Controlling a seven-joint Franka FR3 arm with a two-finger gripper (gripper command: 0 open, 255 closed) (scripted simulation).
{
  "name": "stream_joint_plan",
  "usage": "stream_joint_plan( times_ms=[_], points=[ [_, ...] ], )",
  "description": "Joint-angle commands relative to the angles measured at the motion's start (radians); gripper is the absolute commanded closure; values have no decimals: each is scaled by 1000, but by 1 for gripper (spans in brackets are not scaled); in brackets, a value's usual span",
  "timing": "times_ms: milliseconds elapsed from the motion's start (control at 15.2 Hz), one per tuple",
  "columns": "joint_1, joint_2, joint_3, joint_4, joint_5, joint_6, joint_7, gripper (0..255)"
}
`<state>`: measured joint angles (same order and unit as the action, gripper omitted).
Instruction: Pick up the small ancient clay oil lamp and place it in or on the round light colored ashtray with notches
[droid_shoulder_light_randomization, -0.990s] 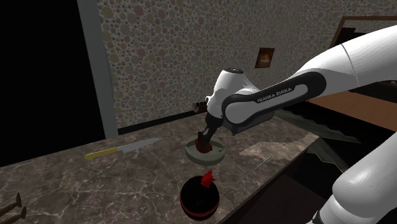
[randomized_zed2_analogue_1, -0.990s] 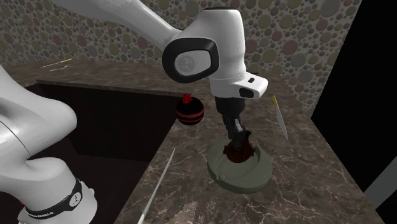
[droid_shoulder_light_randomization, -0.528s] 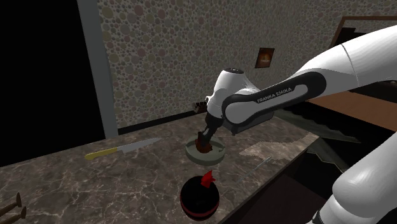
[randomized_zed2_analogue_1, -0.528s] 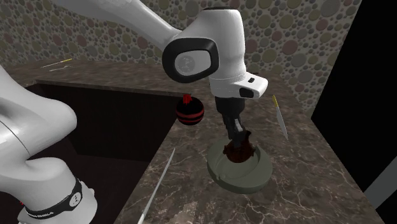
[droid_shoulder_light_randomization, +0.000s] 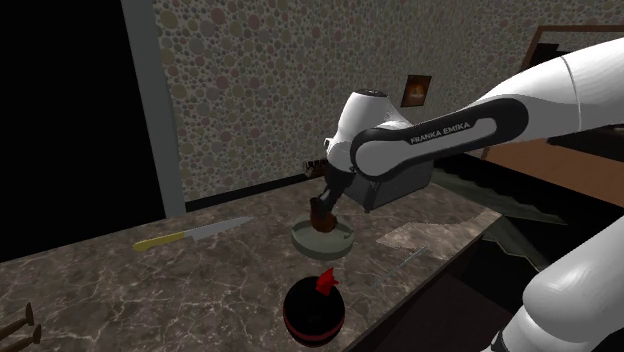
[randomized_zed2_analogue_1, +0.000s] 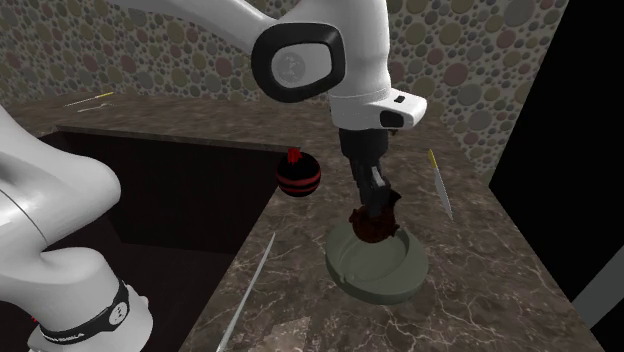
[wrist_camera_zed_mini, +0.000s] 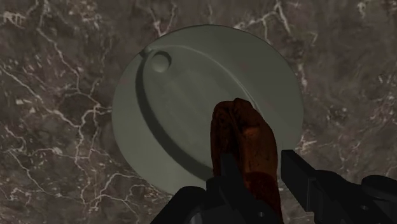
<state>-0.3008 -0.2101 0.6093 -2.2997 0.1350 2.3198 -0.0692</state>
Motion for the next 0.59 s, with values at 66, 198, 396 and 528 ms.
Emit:
stream_joint_plan(
  times_ms=[66,198,396,528],
  points=[
    [1,-19,-9,23,9,-40,-10,255],
    [2,-30,-15,41,14,-69,-14,255],
    [3,-45,-22,70,19,-111,-19,255],
    [3,-53,-27,90,22,-138,-22,255]
  ],
)
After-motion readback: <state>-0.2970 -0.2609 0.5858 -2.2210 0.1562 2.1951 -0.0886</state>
